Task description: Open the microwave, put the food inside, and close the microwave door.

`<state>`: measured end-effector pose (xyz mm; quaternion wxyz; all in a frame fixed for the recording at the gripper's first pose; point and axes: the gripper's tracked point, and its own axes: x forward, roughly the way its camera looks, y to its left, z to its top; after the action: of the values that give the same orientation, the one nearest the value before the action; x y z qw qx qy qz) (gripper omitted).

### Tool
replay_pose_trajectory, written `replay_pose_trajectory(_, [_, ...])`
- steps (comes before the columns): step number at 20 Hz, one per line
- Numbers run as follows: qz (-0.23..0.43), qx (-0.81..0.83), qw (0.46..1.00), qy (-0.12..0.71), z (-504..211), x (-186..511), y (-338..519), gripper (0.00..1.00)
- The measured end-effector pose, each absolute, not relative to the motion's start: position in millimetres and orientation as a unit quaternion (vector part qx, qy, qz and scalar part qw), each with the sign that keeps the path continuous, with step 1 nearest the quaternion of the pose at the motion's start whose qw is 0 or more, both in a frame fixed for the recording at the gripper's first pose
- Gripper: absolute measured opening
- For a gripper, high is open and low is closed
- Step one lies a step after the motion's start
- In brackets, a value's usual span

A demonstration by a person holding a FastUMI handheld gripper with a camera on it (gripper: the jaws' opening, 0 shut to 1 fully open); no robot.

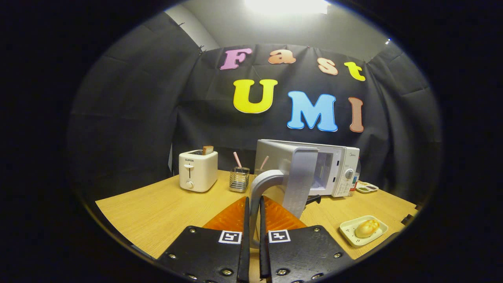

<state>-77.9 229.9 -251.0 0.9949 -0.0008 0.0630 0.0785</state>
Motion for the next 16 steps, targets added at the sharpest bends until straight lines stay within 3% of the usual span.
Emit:
replay_pose_trajectory(5, [0.165,0.031,0.985,0.037,-234.3,-98.0,246.6,0.11])
replay_pose_trajectory(6, [0.189,0.041,0.981,0.031,-228.9,-102.9,249.3,0.15])
replay_pose_trajectory(7, [0.203,0.046,0.978,0.024,-225.3,-109.6,242.6,0.24])
replay_pose_trajectory(8, [0.210,0.050,0.976,0.016,-221.3,-113.6,234.3,0.42])
replay_pose_trajectory(11, [0.228,0.065,0.971,-0.010,-212.2,-121.5,213.9,0.56])
replay_pose_trajectory(12, [0.241,0.070,0.968,-0.011,-211.3,-124.2,210.6,0.77])
replay_pose_trajectory(13, [0.253,0.073,0.965,-0.007,-213.9,-126.3,205.6,0.83])
replay_pose_trajectory(14, [0.255,0.074,0.964,0.003,-217.2,-125.7,195.4,0.99])
replay_pose_trajectory(16, [0.242,0.073,0.968,0.014,-227.4,-122.1,166.7,0.97])
